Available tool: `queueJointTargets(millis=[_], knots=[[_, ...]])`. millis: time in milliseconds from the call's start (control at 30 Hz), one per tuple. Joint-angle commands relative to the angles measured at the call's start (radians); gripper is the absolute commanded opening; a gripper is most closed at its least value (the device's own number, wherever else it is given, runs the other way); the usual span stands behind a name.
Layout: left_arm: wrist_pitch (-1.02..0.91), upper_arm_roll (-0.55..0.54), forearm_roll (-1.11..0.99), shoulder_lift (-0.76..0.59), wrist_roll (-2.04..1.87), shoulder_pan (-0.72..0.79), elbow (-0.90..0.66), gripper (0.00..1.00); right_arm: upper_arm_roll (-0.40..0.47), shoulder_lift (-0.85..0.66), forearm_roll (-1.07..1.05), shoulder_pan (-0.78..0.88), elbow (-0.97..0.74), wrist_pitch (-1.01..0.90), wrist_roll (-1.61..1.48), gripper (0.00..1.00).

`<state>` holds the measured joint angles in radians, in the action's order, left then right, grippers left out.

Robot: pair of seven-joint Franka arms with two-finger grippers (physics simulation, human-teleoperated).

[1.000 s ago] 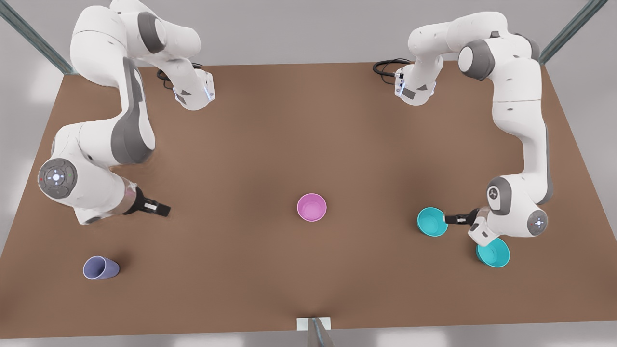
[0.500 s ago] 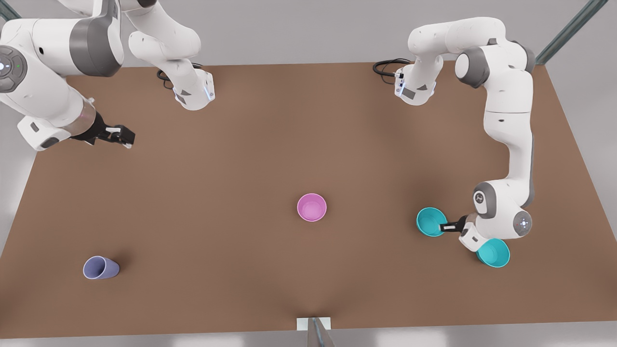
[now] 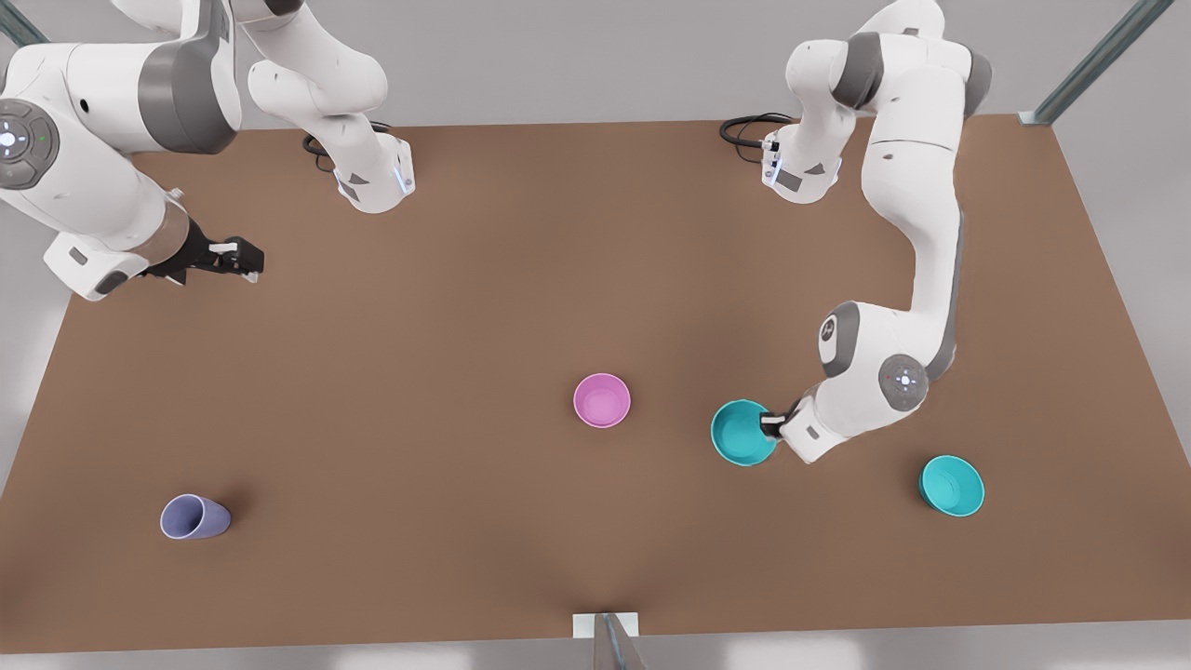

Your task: Stack the blue bowl on the pink bowl

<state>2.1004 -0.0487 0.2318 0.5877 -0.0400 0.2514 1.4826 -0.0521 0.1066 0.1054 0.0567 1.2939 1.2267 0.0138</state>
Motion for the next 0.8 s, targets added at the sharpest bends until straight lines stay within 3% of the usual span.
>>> queueJointTargets(millis=[0, 67, 400, 767], knots=[[0.107, -0.011, 0.043, 0.024, -0.291, 0.064, -0.010, 0.21, 0.000, -0.001, 0.000, 0.000, 0.002, -0.001, -0.098, 1.00], [0.190, -0.013, 0.043, 0.046, -0.372, 0.121, -0.010, 0.21, 0.000, -0.001, -0.001, 0.000, 0.002, -0.001, -0.098, 1.00], [0.190, -0.030, 0.041, 0.073, -0.518, 0.238, -0.012, 0.21, 0.000, -0.001, -0.001, 0.002, 0.007, -0.001, -0.098, 1.00], [0.145, -0.049, 0.037, 0.077, -0.561, 0.273, 0.021, 0.21, 0.000, -0.001, -0.012, 0.002, 0.013, -0.003, -0.098, 1.00]])
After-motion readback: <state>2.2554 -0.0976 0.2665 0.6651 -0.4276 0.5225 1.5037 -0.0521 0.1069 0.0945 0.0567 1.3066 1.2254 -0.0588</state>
